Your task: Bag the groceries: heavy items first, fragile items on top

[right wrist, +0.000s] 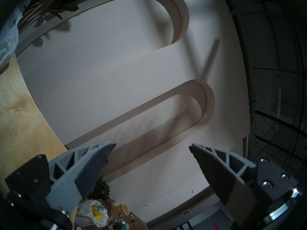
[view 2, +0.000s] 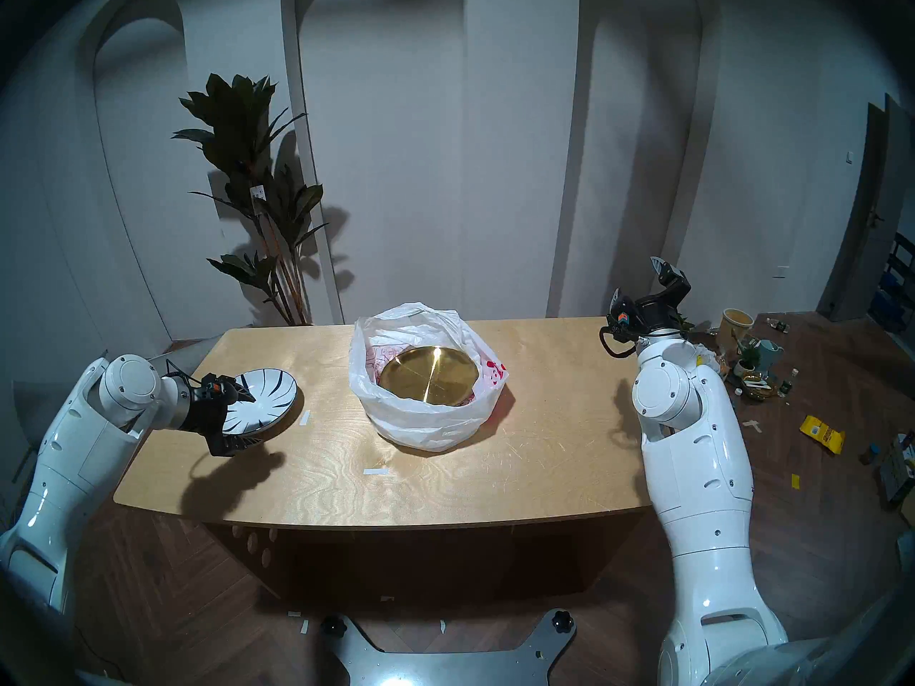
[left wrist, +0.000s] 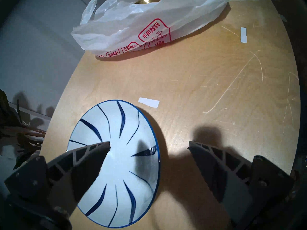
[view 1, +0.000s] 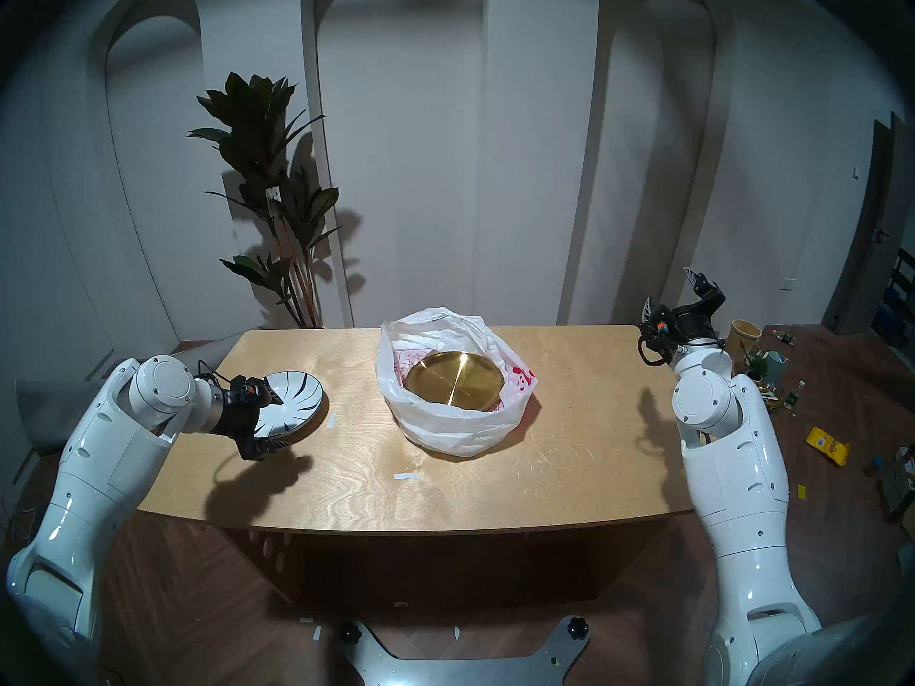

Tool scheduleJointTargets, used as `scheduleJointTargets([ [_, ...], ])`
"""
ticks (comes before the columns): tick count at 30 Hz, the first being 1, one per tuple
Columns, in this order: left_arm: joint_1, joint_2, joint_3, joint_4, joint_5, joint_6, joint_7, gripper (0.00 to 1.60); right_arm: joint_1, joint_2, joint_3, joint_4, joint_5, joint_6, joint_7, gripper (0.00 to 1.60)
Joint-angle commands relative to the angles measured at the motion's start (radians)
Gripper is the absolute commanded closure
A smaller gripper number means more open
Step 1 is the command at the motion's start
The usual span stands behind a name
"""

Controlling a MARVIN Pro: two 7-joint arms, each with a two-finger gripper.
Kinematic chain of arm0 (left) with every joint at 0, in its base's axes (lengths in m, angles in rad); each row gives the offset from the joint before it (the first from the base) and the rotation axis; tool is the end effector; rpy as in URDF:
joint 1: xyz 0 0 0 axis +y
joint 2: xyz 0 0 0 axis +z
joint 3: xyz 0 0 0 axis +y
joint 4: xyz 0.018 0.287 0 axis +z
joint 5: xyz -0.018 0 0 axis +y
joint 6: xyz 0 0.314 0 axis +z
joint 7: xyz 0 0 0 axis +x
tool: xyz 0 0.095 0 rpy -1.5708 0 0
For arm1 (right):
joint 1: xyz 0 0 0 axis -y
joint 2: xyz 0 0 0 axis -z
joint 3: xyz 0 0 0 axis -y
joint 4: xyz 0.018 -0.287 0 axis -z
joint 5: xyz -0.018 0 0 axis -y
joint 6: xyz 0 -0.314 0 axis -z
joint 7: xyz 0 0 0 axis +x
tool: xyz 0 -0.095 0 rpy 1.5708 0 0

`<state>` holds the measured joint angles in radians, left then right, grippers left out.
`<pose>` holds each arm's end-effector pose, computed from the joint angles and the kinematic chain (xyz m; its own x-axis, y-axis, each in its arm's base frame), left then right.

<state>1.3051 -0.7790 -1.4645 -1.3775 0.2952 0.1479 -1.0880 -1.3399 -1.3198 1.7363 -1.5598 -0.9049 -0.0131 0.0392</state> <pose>0.4332 0.2054 -0.2617 0.1775 -0.8661 0.4673 -0.8328 -0.3852 -0.3975 0.4755 -0.1424 -0.1812 0.0272 0.9057 0.4230 -0.2622 -0.4019 0.8773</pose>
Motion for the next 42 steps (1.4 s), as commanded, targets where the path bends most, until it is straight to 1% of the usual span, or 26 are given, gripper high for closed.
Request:
scheduleJointTargets([
  [1, -0.117, -0.01, 0.023, 0.063, 0.043, 0.001, -0.037, 0.0, 0.007, -0.001, 0.0, -0.018, -0.003, -0.009, -0.019, 0.0],
  [2, -0.118, -0.01, 0.022, 0.069, 0.047, 0.001, -0.037, 0.0, 0.007, -0.001, 0.0, -0.018, -0.003, -0.009, -0.019, 0.0],
  [3, -0.142, -0.014, 0.034, 0.1, 0.068, 0.003, -0.046, 0.0, 0.007, -0.002, 0.0, -0.017, -0.004, -0.01, -0.022, 0.0],
  [4, -0.142, -0.015, 0.034, 0.106, 0.076, 0.003, -0.046, 0.0, 0.007, -0.002, 0.0, -0.017, -0.004, -0.011, -0.023, 0.0],
  [8, -0.184, -0.042, 0.056, 0.17, 0.113, 0.003, -0.05, 0.0, 0.006, -0.003, 0.001, -0.016, -0.006, -0.014, -0.028, 0.0],
  [11, -0.216, -0.066, 0.077, 0.213, 0.132, 0.005, -0.055, 0.0, 0.006, -0.004, 0.001, -0.016, -0.007, -0.015, -0.031, 0.0],
  [12, -0.213, -0.077, 0.072, 0.218, 0.129, 0.007, -0.047, 0.0, 0.006, -0.004, 0.001, -0.016, -0.007, -0.016, -0.032, 0.0],
  [14, -0.235, -0.089, 0.095, 0.246, 0.136, 0.005, -0.05, 0.0, 0.006, -0.005, 0.002, -0.016, -0.008, -0.017, -0.033, 0.0],
  [17, -0.225, -0.103, 0.102, 0.248, 0.135, 0.006, -0.042, 0.0, 0.006, -0.005, 0.002, -0.015, -0.009, -0.018, -0.035, 0.0],
  [21, -0.191, -0.11, 0.101, 0.219, 0.142, 0.029, -0.022, 0.0, 0.006, -0.006, 0.002, -0.015, -0.009, -0.019, -0.037, 0.0],
  [22, -0.179, -0.109, 0.097, 0.205, 0.137, 0.033, -0.023, 0.08, 0.006, -0.006, 0.002, -0.015, -0.01, -0.019, -0.037, 0.0],
  [23, -0.17, -0.107, 0.095, 0.196, 0.133, 0.035, -0.025, 0.31, 0.006, -0.006, 0.003, -0.015, -0.01, -0.019, -0.037, 0.0],
  [24, -0.161, -0.106, 0.092, 0.187, 0.132, 0.04, -0.023, 0.43, 0.006, -0.006, 0.003, -0.015, -0.01, -0.019, -0.037, 0.0],
  [25, -0.154, -0.104, 0.09, 0.183, 0.13, 0.041, -0.02, 0.91, 0.006, -0.006, 0.003, -0.015, -0.01, -0.019, -0.037, 0.0],
  [26, -0.147, -0.1, 0.088, 0.18, 0.131, 0.043, -0.019, 1.04, 0.006, -0.007, 0.003, -0.015, -0.01, -0.019, -0.037, 0.0],
  [27, -0.142, -0.096, 0.086, 0.179, 0.131, 0.042, -0.018, 1.44, 0.006, -0.007, 0.003, -0.015, -0.01, -0.02, -0.037, 0.0],
  [28, -0.139, -0.093, 0.083, 0.179, 0.129, 0.041, -0.019, 1.6, 0.006, -0.007, 0.003, -0.015, -0.011, -0.02, -0.037, 0.0],
  [32, -0.125, -0.074, 0.062, 0.156, 0.113, 0.043, -0.032, 1.6, 0.006, -0.007, 0.004, -0.015, -0.011, -0.02, -0.037, 0.0],
  [37, -0.124, -0.057, 0.053, 0.138, 0.106, 0.043, -0.043, 1.6, 0.006, -0.008, 0.004, -0.015, -0.012, -0.021, -0.037, 0.0],
  [39, -0.12, -0.049, 0.061, 0.122, 0.123, 0.045, -0.037, 1.6, 0.006, -0.009, 0.005, -0.015, -0.012, -0.021, -0.037, 0.0],
  [42, -0.11, -0.03, 0.089, 0.105, 0.168, 0.019, -0.009, 1.6, 0.006, -0.009, 0.005, -0.015, -0.013, -0.022, -0.036, 0.0],
])
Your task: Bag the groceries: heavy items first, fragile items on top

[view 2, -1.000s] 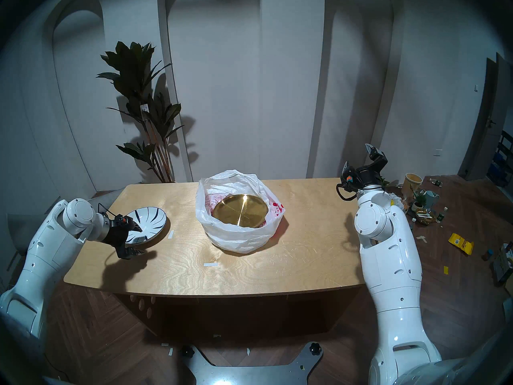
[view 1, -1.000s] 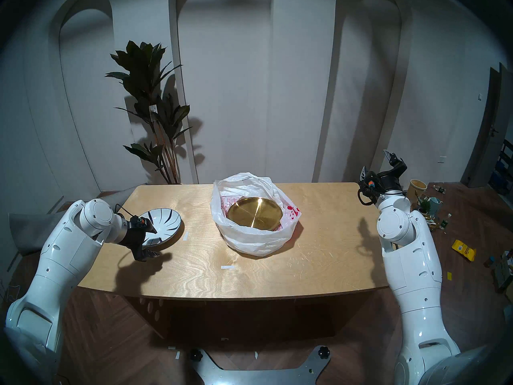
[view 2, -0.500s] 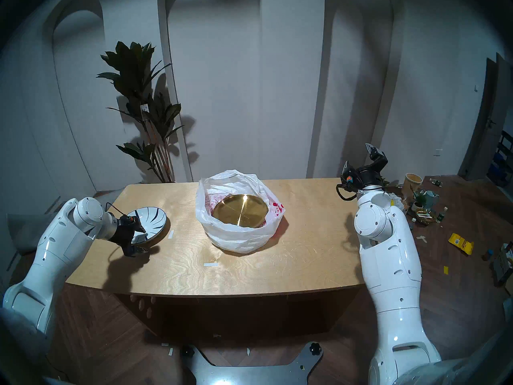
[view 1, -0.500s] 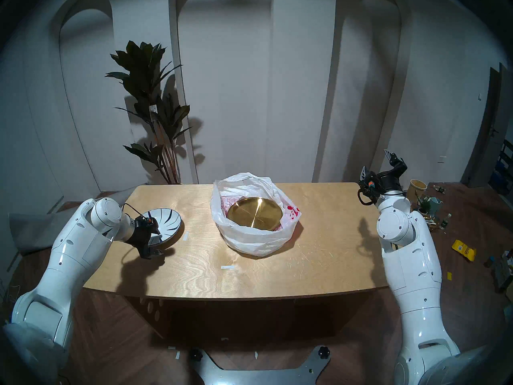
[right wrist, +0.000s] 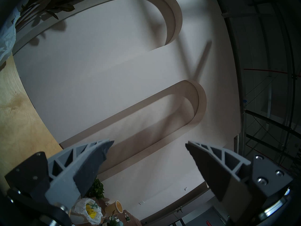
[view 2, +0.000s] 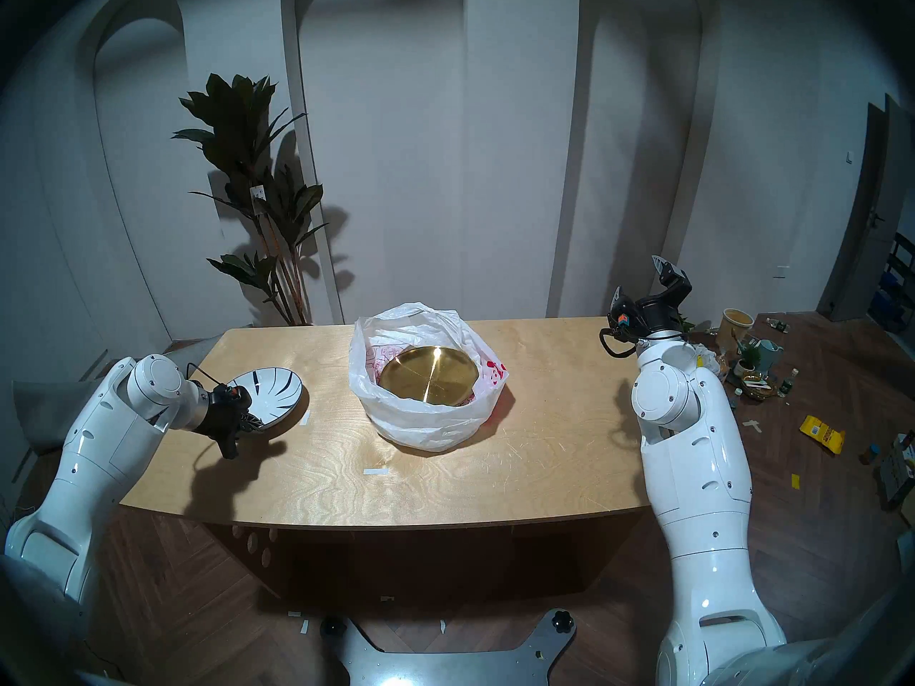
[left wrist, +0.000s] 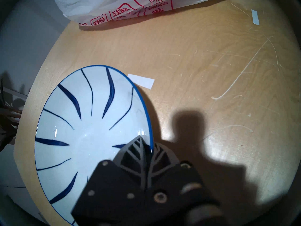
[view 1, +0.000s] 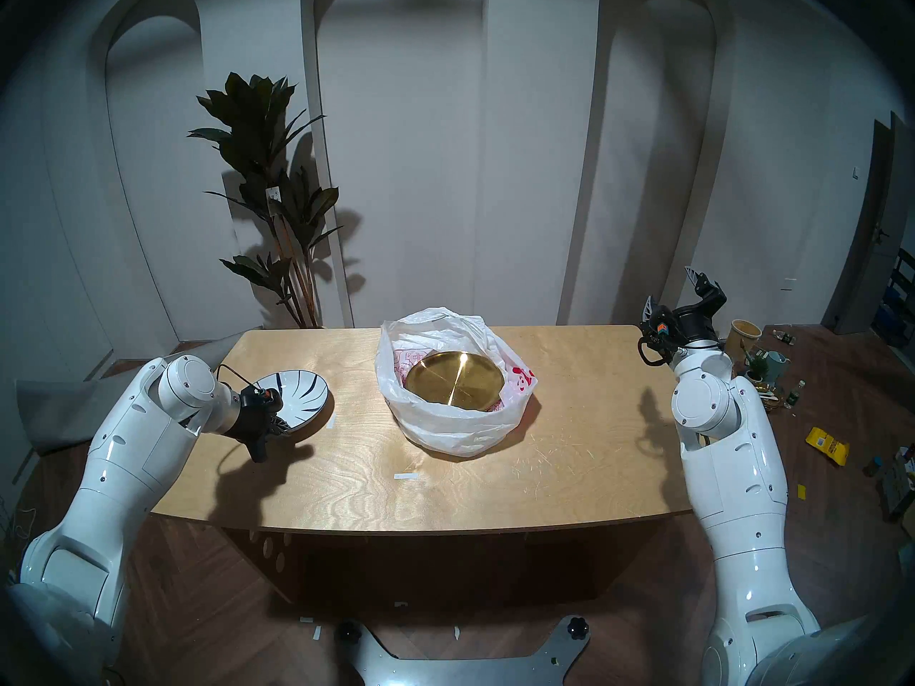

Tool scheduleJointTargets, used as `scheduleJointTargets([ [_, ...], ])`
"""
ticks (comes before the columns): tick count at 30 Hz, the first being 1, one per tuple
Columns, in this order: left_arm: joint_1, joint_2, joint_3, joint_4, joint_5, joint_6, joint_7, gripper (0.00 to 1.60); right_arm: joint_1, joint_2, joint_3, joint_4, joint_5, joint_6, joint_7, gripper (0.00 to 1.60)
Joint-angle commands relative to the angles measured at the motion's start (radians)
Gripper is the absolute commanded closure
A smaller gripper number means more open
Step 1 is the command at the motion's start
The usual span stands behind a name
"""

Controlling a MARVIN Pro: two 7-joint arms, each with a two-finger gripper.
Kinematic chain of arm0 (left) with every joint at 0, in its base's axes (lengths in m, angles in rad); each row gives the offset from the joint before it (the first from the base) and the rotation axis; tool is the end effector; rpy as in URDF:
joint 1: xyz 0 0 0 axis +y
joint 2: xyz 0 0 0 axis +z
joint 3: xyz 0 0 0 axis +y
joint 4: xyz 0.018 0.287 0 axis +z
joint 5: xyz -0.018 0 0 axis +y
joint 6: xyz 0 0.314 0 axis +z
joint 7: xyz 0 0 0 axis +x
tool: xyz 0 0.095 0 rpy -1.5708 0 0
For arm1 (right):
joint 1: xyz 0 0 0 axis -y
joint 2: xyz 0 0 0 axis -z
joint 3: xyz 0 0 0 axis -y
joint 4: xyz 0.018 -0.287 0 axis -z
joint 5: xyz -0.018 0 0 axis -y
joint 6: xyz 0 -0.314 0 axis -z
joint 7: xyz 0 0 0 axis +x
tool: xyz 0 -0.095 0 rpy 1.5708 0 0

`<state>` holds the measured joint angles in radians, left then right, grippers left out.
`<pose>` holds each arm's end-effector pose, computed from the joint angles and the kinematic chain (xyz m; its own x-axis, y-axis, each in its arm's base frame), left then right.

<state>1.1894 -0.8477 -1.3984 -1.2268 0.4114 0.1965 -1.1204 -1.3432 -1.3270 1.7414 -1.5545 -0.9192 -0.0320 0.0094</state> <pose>0.4527 0.2080 -0.2856 0.2808 -0.8687 0.4080 -0.8399 -0.4281 -0.3336 0.4743 -0.1424 -0.1823 0.0203 0.9101 0.4139 -0.2856 -0.3915 0.8747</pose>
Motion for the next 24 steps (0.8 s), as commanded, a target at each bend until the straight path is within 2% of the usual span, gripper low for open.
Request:
scheduleJointTargets([
  [1, 0.011, 0.039, 0.021, -0.05, 0.051, -0.034, 0.029, 1.6, 0.01, -0.002, 0.0, -0.02, 0.001, -0.003, -0.007, 0.0],
  [8, 0.051, 0.059, 0.049, -0.126, 0.129, -0.055, 0.112, 1.6, 0.01, -0.003, 0.001, -0.02, 0.0, -0.004, -0.006, 0.0],
  [14, 0.088, 0.052, 0.054, -0.195, 0.191, -0.021, 0.217, 1.6, 0.01, -0.003, 0.001, -0.019, 0.0, -0.004, -0.006, 0.0],
  [21, 0.147, 0.057, 0.033, -0.296, 0.203, 0.039, 0.26, 1.6, 0.01, -0.004, 0.002, -0.019, -0.001, -0.005, -0.006, 0.0],
  [24, 0.2, 0.078, 0.027, -0.344, 0.215, 0.061, 0.27, 1.6, 0.01, -0.005, 0.003, -0.02, -0.002, -0.005, -0.005, 0.0],
])
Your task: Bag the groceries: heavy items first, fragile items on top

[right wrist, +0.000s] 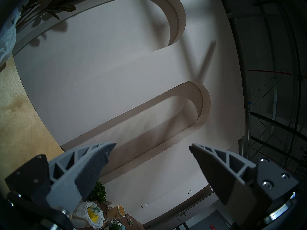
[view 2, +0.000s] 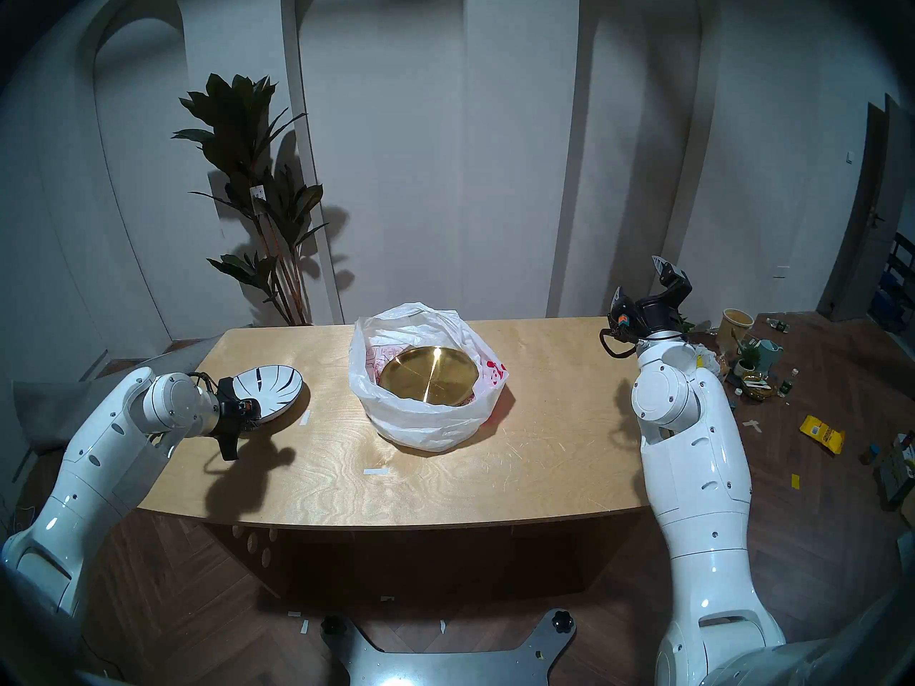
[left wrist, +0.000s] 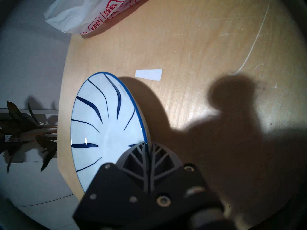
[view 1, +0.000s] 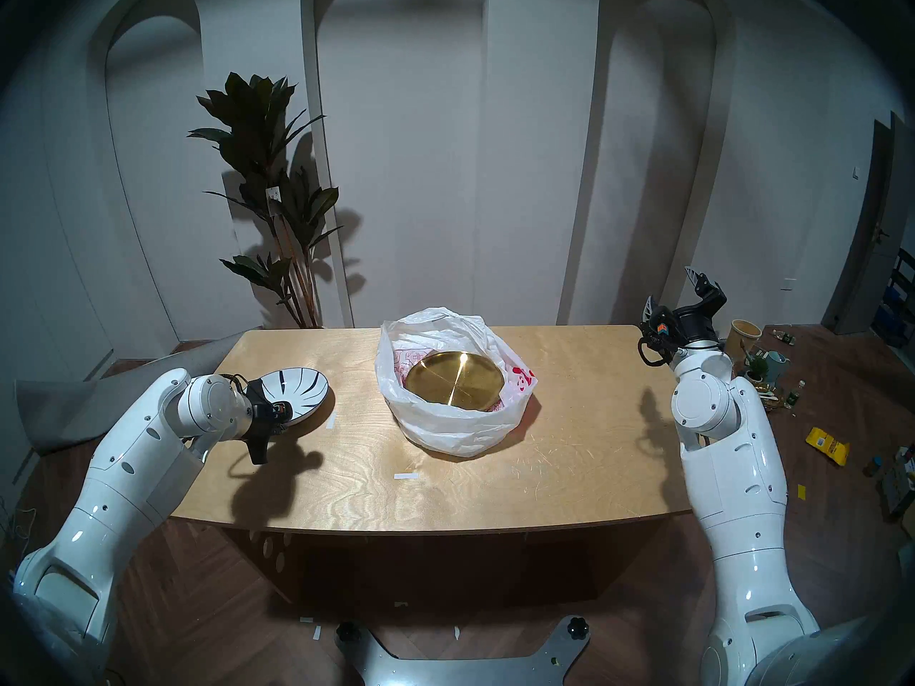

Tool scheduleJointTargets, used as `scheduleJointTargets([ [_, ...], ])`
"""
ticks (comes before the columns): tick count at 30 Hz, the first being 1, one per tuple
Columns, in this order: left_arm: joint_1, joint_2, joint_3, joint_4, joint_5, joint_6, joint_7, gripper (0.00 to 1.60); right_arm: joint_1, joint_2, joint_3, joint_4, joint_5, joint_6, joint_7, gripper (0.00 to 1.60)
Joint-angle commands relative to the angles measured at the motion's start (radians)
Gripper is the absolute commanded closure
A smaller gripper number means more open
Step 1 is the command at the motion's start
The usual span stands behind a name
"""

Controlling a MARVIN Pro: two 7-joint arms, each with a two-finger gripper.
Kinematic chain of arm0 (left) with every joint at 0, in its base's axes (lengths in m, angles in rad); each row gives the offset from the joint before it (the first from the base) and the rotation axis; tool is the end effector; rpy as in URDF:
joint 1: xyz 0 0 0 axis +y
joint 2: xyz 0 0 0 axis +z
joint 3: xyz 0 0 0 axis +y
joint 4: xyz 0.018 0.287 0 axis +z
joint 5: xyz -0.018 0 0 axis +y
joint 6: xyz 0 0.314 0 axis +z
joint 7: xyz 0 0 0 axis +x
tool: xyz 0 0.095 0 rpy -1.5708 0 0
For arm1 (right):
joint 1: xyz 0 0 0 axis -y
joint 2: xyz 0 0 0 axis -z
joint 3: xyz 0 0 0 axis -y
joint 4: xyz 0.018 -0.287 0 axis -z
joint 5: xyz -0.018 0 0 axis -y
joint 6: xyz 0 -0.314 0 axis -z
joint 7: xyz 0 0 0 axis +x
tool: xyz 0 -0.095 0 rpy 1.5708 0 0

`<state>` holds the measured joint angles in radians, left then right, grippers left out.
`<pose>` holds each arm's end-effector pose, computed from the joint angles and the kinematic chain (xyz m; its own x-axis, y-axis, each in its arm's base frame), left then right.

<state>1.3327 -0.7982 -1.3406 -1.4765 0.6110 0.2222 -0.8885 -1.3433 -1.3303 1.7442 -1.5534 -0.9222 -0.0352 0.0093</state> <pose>0.4390 0.1750 -0.2825 0.1246 -0.9790 0.1615 -0.7745 -0.1977 -0.6009 0.4742 -0.1425 -0.1828 0.0202 0.9100 0.4142 -0.2860 -0.3917 0.8745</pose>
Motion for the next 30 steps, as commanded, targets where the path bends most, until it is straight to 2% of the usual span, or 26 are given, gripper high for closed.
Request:
scheduleJointTargets([
  [1, 0.064, 0.037, -0.023, -0.105, 0.031, 0.036, 0.042, 1.6, 0.01, -0.002, 0.0, -0.021, 0.001, -0.002, -0.005, 0.0],
  [10, 0.103, 0.095, 0.017, -0.201, 0.154, 0.049, 0.081, 1.6, 0.011, -0.002, 0.001, -0.02, 0.0, -0.003, -0.005, 0.0],
  [12, 0.104, 0.114, 0.037, -0.221, 0.209, 0.053, 0.096, 1.6, 0.011, -0.003, 0.001, -0.019, 0.0, -0.004, -0.005, 0.0],
  [20, 0.108, 0.116, 0.036, -0.272, 0.284, 0.1, 0.131, 1.6, 0.011, -0.003, 0.001, -0.019, -0.001, -0.004, -0.005, 0.0],
  [24, 0.121, 0.102, 0.016, -0.285, 0.268, 0.124, 0.138, 1.6, 0.011, -0.004, 0.002, -0.02, -0.001, -0.004, -0.005, 0.0],
  [25, 0.132, 0.077, -0.015, -0.29, 0.222, 0.142, 0.144, 1.6, 0.011, -0.004, 0.002, -0.02, -0.001, -0.005, -0.004, 0.0],
  [26, 0.133, 0.081, -0.011, -0.292, 0.227, 0.141, 0.143, 1.6, 0.011, -0.004, 0.002, -0.02, -0.002, -0.005, -0.004, 0.0],
  [28, 0.144, 0.05, -0.048, -0.288, 0.167, 0.15, 0.147, 1.6, 0.011, -0.004, 0.002, -0.02, -0.002, -0.005, -0.004, 0.0],
  [30, 0.147, 0.048, -0.051, -0.288, 0.163, 0.152, 0.15, 1.6, 0.011, -0.004, 0.002, -0.02, -0.002, -0.005, -0.004, 0.0],
])
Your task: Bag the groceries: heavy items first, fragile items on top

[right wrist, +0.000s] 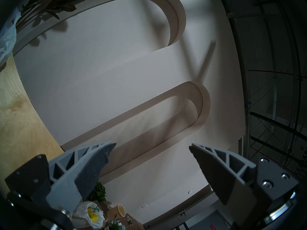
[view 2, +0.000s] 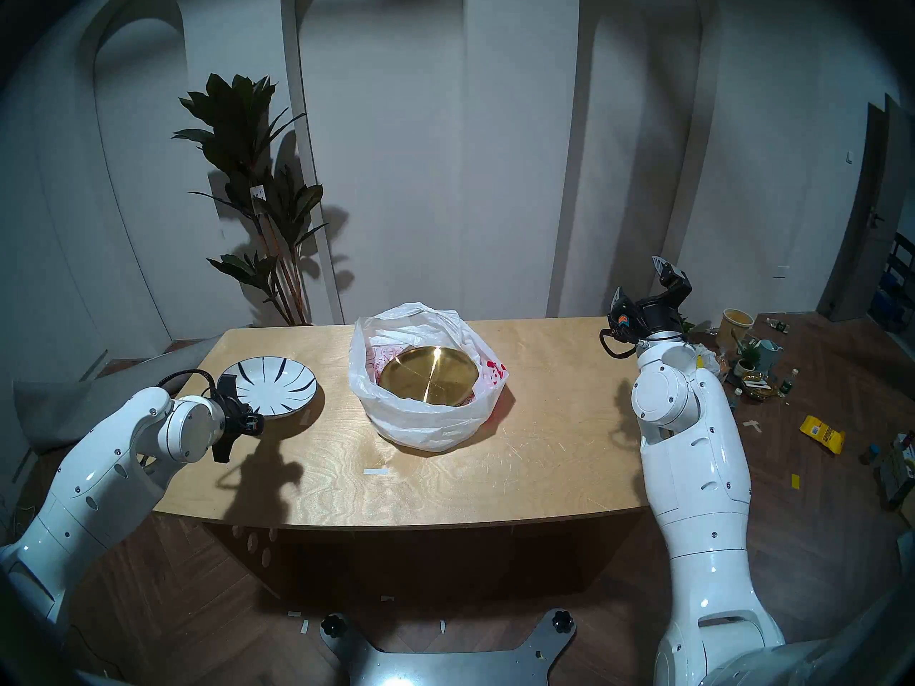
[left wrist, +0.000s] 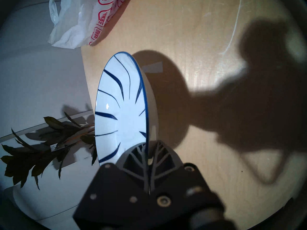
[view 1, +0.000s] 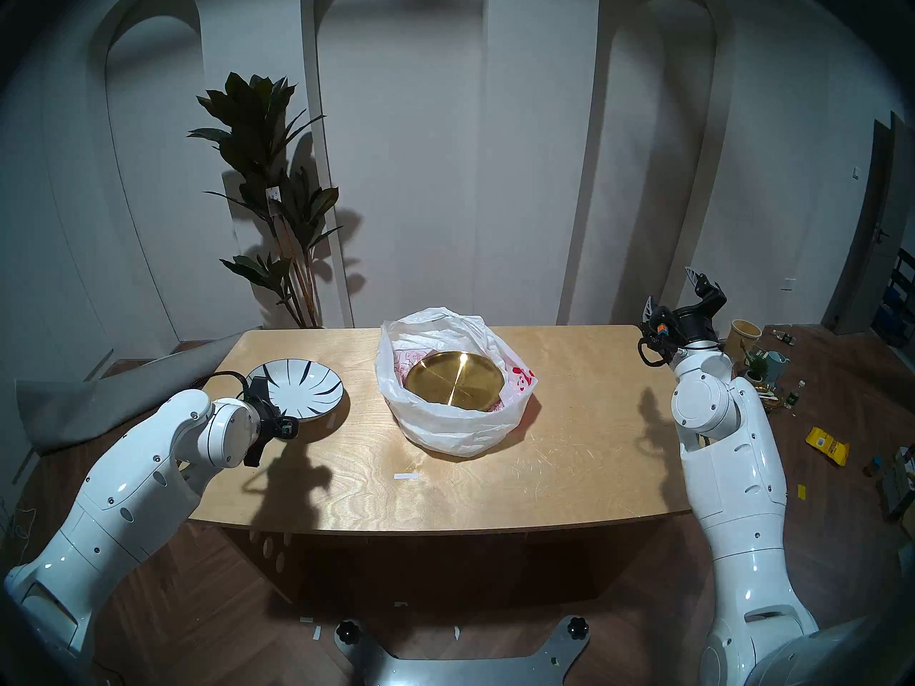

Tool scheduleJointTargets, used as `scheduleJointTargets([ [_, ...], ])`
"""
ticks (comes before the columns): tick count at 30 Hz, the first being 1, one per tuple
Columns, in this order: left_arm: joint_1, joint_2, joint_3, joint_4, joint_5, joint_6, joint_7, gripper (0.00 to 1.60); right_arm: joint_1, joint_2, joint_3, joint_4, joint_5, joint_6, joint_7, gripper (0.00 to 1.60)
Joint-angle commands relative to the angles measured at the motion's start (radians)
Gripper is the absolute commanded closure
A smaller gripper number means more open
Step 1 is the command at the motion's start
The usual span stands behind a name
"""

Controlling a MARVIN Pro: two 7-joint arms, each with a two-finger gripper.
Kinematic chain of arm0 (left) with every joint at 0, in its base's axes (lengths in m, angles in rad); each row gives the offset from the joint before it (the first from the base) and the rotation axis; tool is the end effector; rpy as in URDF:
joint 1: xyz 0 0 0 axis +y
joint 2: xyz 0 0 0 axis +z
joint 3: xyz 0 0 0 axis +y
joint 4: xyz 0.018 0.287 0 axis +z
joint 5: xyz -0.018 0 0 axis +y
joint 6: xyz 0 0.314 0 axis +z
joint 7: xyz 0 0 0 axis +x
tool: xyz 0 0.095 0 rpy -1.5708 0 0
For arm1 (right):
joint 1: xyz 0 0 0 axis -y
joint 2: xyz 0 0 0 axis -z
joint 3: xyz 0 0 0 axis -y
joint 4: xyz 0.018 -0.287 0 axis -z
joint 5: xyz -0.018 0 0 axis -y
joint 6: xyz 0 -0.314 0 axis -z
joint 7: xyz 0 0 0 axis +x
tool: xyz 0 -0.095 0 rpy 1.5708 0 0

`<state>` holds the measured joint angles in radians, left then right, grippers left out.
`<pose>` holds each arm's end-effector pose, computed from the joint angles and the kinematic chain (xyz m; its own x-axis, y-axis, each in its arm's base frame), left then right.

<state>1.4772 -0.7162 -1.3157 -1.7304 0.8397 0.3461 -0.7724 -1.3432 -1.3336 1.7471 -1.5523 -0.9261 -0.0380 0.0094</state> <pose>0.4107 0.1486 -0.2621 0.0612 -0.9923 -0.1081 -0.6681 0.0398 -0.7430 0.4741 -0.1425 -0.1834 0.0208 0.9101 0.4138 -0.2863 -0.3911 0.8747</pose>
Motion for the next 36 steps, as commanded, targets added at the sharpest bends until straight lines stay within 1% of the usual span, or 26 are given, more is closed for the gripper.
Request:
scheduleJointTargets([
  [1, 0.009, -0.033, -0.076, -0.036, -0.062, 0.03, 0.046, 1.6, 0.011, -0.001, 0.0, -0.021, 0.002, -0.002, -0.004, 0.0],
  [4, 0.016, -0.034, -0.083, -0.041, -0.068, 0.026, 0.064, 1.6, 0.011, -0.002, 0.0, -0.021, 0.002, -0.002, -0.004, 0.0],
  [6, 0.012, -0.04, -0.092, -0.06, -0.09, 0.021, 0.064, 1.6, 0.011, -0.002, 0.0, -0.021, 0.001, -0.003, -0.004, 0.0],
  [7, 0.004, -0.029, -0.081, -0.072, -0.075, 0.014, 0.062, 1.6, 0.011, -0.002, 0.0, -0.02, 0.001, -0.003, -0.004, 0.0],
  [9, -0.016, -0.028, -0.076, -0.092, -0.08, 0.008, 0.053, 1.6, 0.012, -0.002, 0.0, -0.02, 0.001, -0.003, -0.004, 0.0],
  [10, -0.026, -0.018, -0.064, -0.098, -0.067, -0.001, 0.049, 1.6, 0.012, -0.002, 0.0, -0.02, 0.001, -0.003, -0.004, 0.0],
  [13, -0.048, -0.015, -0.054, -0.116, -0.06, -0.007, 0.041, 1.6, 0.012, -0.002, 0.0, -0.019, 0.0, -0.004, -0.004, 0.0],
  [16, -0.062, -0.021, -0.057, -0.125, -0.069, -0.009, 0.034, 1.6, 0.012, -0.002, 0.0, -0.019, 0.0, -0.004, -0.004, 0.0],
  [20, -0.09, -0.018, -0.048, -0.158, -0.061, -0.02, 0.017, 1.6, 0.012, -0.003, 0.001, -0.018, -0.001, -0.004, -0.004, 0.0],
  [25, -0.104, -0.017, -0.046, -0.189, -0.062, -0.023, 0.0, 1.6, 0.012, -0.003, 0.001, -0.019, -0.001, -0.005, -0.004, 0.0],
  [27, -0.109, -0.015, -0.045, -0.202, -0.06, -0.023, -0.009, 1.6, 0.015, 0.013, 0.012, 0.007, -0.025, 0.004, -0.025, 0.0],
  [28, -0.112, -0.014, -0.047, -0.209, -0.062, -0.024, -0.015, 1.6, 0.022, 0.035, 0.033, 0.043, -0.042, 0.016, -0.029, 0.0],
  [32, -0.119, -0.014, -0.048, -0.226, -0.063, -0.029, -0.022, 1.6, 0.024, 0.082, 0.077, 0.12, -0.07, 0.03, -0.029, 0.0],
  [33, -0.119, -0.014, -0.048, -0.226, -0.063, -0.029, -0.022, 1.6, 0.024, 0.082, 0.077, 0.12, -0.07, 0.03, -0.029, 0.0],
  [36, -0.127, -0.016, -0.045, -0.238, -0.062, -0.032, -0.028, 1.6, 0.015, 0.116, 0.105, 0.188, -0.093, 0.032, -0.036, 0.0],
])
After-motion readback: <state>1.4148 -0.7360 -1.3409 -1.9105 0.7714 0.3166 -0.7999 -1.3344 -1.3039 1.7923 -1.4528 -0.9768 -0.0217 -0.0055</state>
